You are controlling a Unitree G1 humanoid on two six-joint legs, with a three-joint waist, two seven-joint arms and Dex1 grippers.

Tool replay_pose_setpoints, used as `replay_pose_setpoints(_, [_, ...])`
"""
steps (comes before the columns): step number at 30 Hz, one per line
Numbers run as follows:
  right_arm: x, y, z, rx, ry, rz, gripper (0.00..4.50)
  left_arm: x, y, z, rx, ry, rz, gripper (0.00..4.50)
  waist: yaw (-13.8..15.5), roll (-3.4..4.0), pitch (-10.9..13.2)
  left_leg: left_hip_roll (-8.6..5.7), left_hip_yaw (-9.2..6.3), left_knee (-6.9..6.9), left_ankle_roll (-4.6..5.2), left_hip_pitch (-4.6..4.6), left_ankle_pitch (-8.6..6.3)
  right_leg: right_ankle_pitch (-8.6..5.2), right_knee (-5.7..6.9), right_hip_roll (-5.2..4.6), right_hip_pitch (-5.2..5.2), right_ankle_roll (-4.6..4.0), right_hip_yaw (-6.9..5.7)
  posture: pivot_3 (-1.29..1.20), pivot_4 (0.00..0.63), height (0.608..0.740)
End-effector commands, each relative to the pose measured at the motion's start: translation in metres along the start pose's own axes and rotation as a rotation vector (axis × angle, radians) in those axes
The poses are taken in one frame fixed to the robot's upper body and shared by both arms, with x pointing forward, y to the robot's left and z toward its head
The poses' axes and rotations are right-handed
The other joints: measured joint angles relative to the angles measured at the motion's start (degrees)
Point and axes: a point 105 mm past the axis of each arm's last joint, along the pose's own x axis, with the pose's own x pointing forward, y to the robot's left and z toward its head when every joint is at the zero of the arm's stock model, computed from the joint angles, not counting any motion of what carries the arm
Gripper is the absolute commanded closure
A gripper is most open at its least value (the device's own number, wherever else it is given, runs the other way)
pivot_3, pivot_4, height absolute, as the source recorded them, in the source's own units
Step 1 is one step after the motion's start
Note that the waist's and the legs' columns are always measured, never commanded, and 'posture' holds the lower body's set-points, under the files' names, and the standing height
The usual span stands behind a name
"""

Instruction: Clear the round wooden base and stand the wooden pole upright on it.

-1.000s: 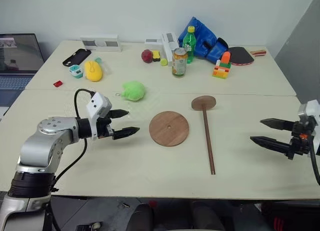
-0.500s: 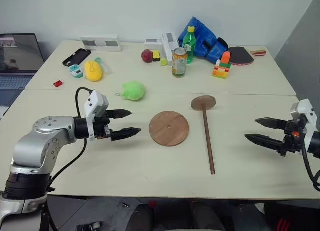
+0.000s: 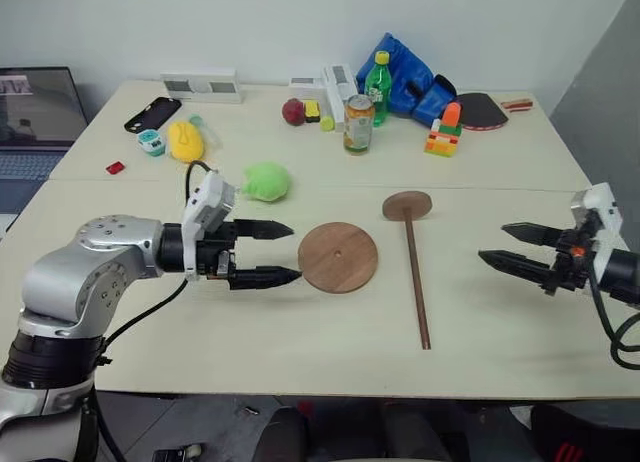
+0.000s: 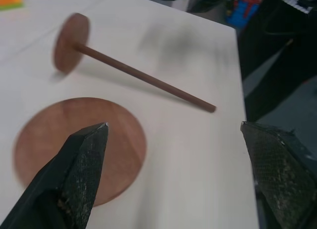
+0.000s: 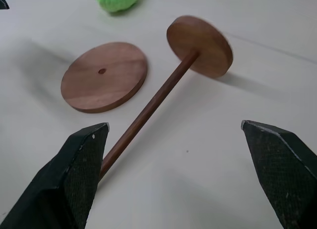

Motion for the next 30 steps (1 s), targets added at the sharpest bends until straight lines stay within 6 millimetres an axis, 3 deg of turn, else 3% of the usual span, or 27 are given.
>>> replay_pose_setpoints(1, [0.006, 0.008, 0.001, 0.073, 0.03, 0.034, 0.0, 0.004, -0.004, 0.005, 0.048, 0.007, -0.039, 0.05, 0.01, 0.0, 0.0, 0.0, -0.01, 0.0, 0.0, 0.0, 0.0, 0.0, 0.0, 0.0, 0.01, 0.0, -0.01, 0.0, 0.15, 0.74])
replay_pose_setpoints(13, [0.061, 0.001, -0.002, 0.332, 0.165, 0.171, 0.0, 0.005, -0.002, 0.002, 0.086, 0.037, -0.082, 0.05, -0.19, 0.05, 0.07, 0.01, 0.01, -0.01, 0.01, -0.05, 0.0, 0.0, -0.01, 0.04, -0.1, -0.01, 0.01, 0.0, 0.15, 0.74])
replay_pose_setpoints(20, [0.088, -0.009, -0.003, 0.373, 0.174, 0.211, 0.0, 0.004, -0.003, -0.001, 0.08, 0.037, -0.065, 0.05, -0.48, 0.07, 0.08, -0.01, -0.1, 0.78, 0.03, -1.38, -0.01, 0.01, 0.47, 0.03, -1.24, -0.01, -0.11, 0.0, 0.15, 0.74])
replay_pose_setpoints(30, [0.119, -0.013, -0.006, 0.374, 0.199, 0.269, 0.0, 0.0, -0.004, -0.003, 0.077, 0.033, -0.038, 0.05, -1.08, 0.1, 0.09, -0.06, -0.14, 0.94, 0.07, -1.44, -0.03, 0.01, 0.76, 0.03, -1.33, -0.01, -0.12, 0.0, 0.15, 0.74])
